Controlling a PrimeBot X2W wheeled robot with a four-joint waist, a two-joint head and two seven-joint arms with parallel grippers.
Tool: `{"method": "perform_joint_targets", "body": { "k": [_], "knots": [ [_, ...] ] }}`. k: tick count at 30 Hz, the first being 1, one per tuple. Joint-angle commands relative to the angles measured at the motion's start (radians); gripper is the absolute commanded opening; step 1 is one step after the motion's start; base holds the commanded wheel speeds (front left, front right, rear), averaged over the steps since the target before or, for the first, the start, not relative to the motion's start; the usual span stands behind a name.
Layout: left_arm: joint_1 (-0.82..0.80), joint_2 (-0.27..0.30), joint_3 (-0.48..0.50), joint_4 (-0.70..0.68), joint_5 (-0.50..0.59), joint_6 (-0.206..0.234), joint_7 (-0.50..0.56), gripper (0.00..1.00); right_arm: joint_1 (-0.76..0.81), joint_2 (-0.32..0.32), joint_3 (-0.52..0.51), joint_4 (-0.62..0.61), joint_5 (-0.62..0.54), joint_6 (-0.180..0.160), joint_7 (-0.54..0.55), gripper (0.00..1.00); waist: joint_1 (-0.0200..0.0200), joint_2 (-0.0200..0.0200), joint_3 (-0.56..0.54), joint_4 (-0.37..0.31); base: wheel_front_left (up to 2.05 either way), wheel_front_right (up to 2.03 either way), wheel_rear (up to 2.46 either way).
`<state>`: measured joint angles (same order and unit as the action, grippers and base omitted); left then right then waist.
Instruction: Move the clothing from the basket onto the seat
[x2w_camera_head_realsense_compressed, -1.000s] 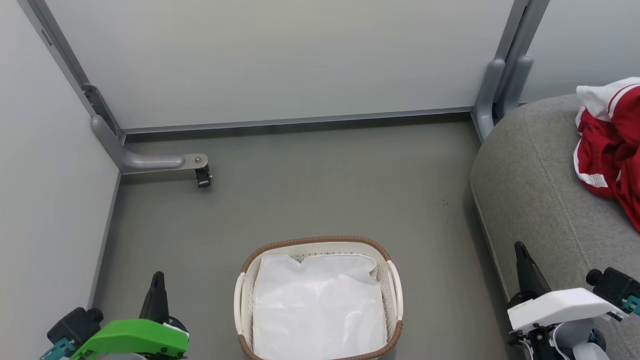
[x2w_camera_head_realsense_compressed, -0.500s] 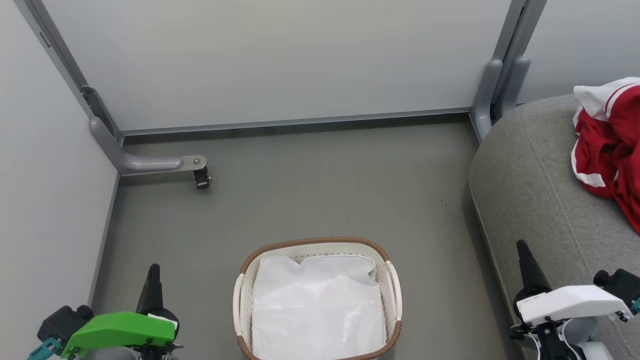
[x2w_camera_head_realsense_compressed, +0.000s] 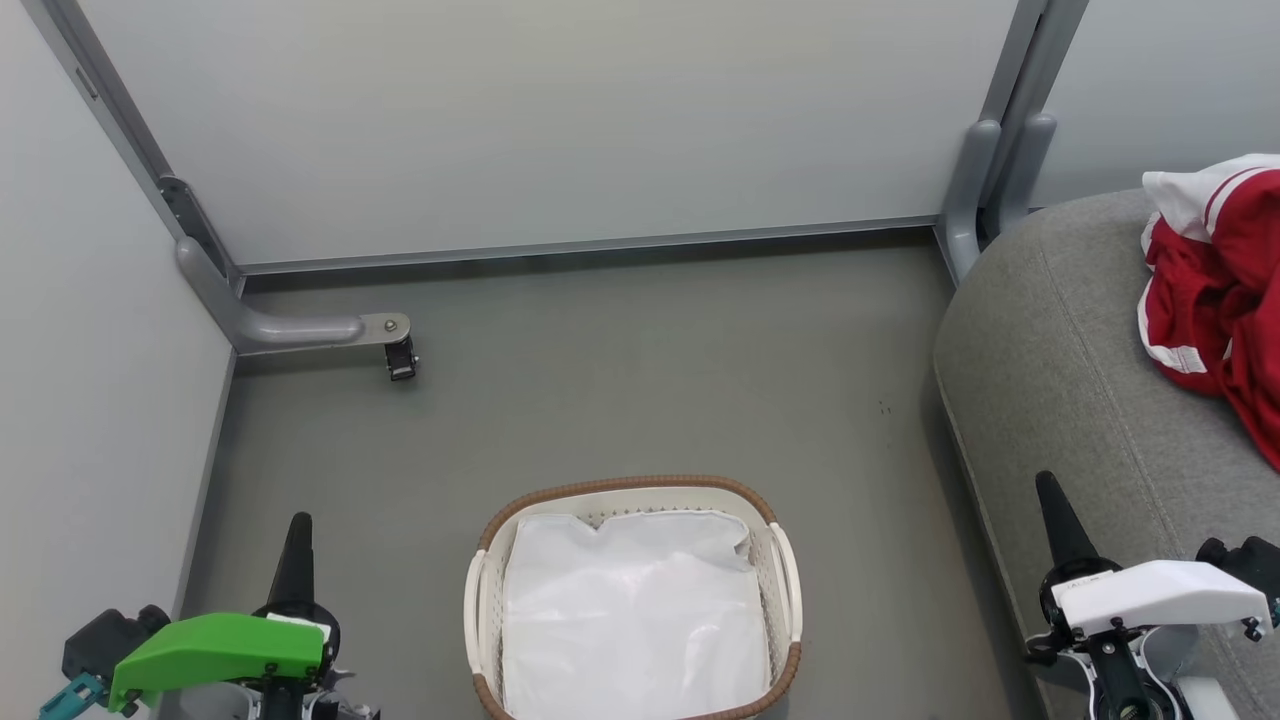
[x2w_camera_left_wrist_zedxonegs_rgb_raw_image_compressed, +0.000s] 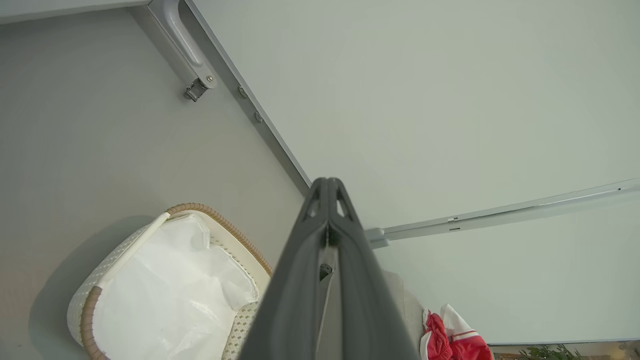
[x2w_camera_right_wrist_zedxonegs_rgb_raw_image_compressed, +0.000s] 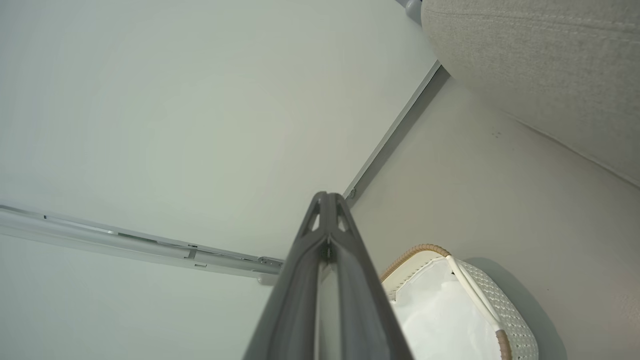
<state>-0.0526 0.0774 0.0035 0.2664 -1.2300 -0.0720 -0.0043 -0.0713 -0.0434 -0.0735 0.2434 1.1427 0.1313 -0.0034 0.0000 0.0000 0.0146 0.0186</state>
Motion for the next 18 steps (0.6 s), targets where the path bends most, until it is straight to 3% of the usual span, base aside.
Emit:
{"method": "perform_joint_targets", "body": {
  "k": [1,18],
  "knots": [
    [-0.027,-0.001,0.012,-0.009,-0.023,-0.009,0.006,0.0,-0.017,-0.006,-0.005,-0.005,0.029,0.0,0.007,0.0,0.0,0.0,0.0,0.0,0.0,0.0,0.0],
    [-0.039,-0.011,0.049,-0.014,-0.151,-0.027,0.047,0.0,-0.028,-0.007,-0.019,-0.003,0.185,-0.001,0.048,0.0,0.0,0.0,-0.004,-0.006,0.0,0.0,0.0]
  ]
}}
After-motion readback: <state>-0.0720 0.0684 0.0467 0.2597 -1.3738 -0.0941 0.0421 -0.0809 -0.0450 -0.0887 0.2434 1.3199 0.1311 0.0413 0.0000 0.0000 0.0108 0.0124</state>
